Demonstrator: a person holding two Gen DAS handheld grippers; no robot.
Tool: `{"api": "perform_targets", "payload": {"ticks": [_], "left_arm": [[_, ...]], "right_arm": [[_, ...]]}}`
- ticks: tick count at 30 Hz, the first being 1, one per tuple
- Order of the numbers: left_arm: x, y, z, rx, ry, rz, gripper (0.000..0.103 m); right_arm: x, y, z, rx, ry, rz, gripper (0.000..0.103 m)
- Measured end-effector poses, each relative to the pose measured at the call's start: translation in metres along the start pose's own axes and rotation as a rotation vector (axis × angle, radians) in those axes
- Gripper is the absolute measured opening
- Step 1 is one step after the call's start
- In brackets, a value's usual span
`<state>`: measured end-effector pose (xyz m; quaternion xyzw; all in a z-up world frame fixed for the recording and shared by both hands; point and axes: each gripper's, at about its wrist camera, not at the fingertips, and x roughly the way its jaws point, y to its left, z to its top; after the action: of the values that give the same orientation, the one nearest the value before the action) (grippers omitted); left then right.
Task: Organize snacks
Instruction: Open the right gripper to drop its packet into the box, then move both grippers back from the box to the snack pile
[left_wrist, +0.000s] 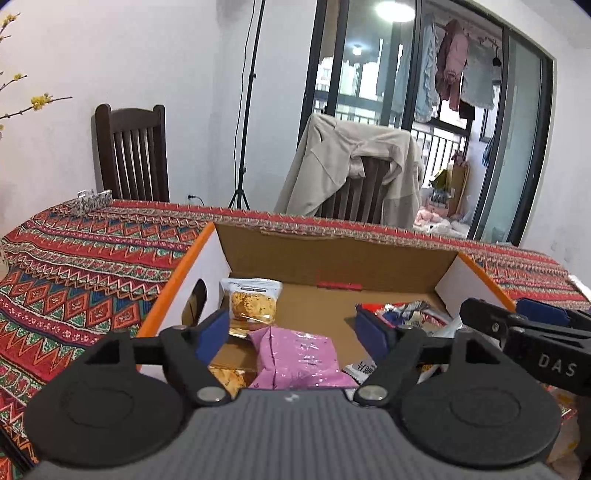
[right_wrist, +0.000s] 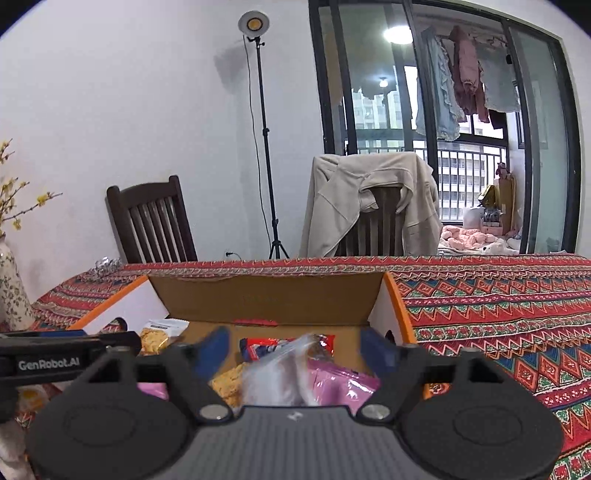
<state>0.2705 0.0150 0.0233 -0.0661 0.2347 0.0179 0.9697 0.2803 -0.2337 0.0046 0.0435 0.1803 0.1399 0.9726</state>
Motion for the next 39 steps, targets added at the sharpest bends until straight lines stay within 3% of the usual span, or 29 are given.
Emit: {"api": "perform_targets", "payload": {"ticks": [3, 4, 12, 21, 39], "left_arm": [[-0.006, 0.002, 0.002, -0.015, -0.038, 0.002, 0.098], [-0.01, 0.002, 0.003, -0.02, -0.055, 0.005, 0.103], [-0.025, 0.007, 0.014, -0.056, -0.083, -0.008, 0.103], [-0.055, 0.013, 0.024, -0.089, -0.097, -0.019, 0.103], [-0.123, 0.041, -0.023, -0.078, -0.081, 0.004, 0.103]], "right_arm": [[-0.003, -0.003, 0.001, 0.011, -0.013, -0.006, 0.103], [-0.005, -0.004, 0.002, 0.015, -0.017, -0.008, 0.103], [-0.014, -0.011, 0.011, 0.024, -0.023, -0.021, 0.103], [-0.053, -0.003, 0.024, -0.011, -0.056, -0.037, 0.103], [-0.124, 0.004, -0.014, -0.025, -0.005, -0.021, 0.103]]}}
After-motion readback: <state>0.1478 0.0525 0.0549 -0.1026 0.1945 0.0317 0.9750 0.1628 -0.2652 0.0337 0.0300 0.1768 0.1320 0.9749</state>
